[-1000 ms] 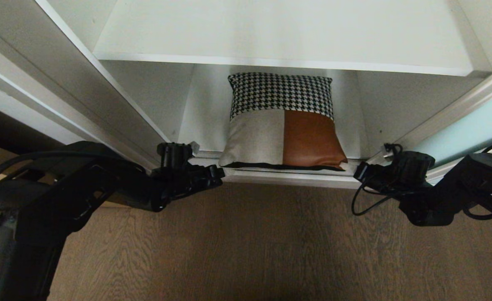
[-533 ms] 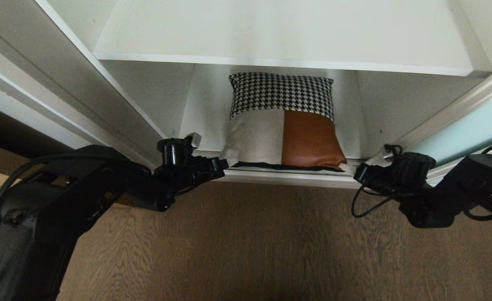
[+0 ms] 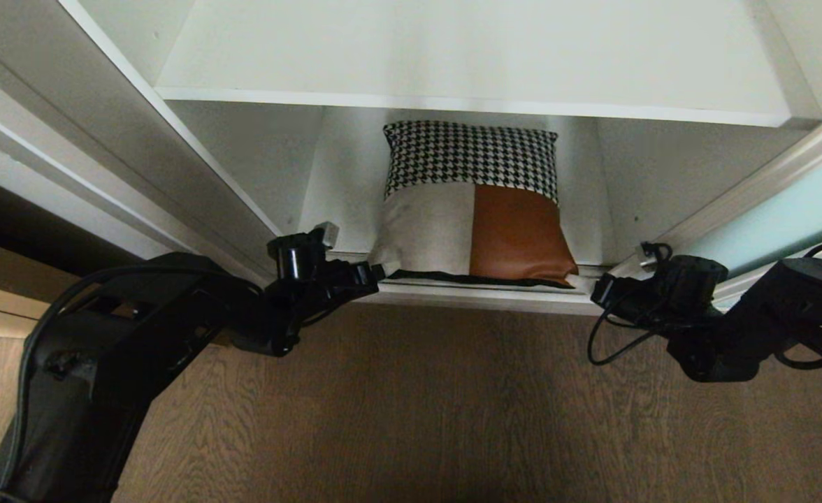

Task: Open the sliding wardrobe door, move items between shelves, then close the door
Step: Place the pillow on the higher shelf

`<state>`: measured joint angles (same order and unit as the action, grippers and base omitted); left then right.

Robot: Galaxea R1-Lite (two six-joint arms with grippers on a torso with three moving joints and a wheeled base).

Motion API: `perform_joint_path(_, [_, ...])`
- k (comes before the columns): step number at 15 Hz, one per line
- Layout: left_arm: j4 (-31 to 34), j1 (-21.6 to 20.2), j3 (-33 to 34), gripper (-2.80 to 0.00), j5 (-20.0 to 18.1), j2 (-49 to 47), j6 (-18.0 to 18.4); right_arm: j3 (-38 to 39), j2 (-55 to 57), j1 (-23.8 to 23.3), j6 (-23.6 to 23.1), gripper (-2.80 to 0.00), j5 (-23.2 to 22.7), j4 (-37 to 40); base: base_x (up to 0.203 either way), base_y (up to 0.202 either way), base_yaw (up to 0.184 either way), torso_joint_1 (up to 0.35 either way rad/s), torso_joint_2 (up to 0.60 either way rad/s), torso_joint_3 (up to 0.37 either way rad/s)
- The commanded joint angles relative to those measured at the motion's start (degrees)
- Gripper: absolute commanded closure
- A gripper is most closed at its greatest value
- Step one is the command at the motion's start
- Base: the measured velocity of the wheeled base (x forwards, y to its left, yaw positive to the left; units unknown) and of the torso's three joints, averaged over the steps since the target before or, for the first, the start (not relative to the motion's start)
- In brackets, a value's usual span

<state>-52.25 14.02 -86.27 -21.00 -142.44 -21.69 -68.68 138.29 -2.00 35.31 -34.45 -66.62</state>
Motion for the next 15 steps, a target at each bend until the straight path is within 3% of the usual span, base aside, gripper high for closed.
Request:
perform_joint_path(1, [-0.31,-0.04,-1.10,0.00,-0.09,-0.12,-0.11,0.25,0.14,-0.02,0.11,0.00,-0.27,-0.81,0.000,0.000,0.000,0.000,0.00,0.000])
perform_joint_path(6, [-0.06,0.78,-1.97,0.00,0.03,-2.79,-0.20,0.39,0.23,-0.11,0.11,0.00,-0.35,-1.14,0.000,0.000,0.000,0.000,0.00,0.000])
perform_joint_path(9, [0.53,1.28,-2.50,0.00,1.81,-3.83,-0.20,0.40,0.41,-0.11,0.11,0.00,-0.37,-1.23,0.000,0.000,0.000,0.000,0.00,0.000])
perform_joint_path(15, [7.80,1.19,-3.06,0.00,7.01,-2.31,-1.36,1.85,-0.57,-0.11,0.11,0.00,-1.53,-1.48,0.000,0.000,0.000,0.000,0.00,0.000])
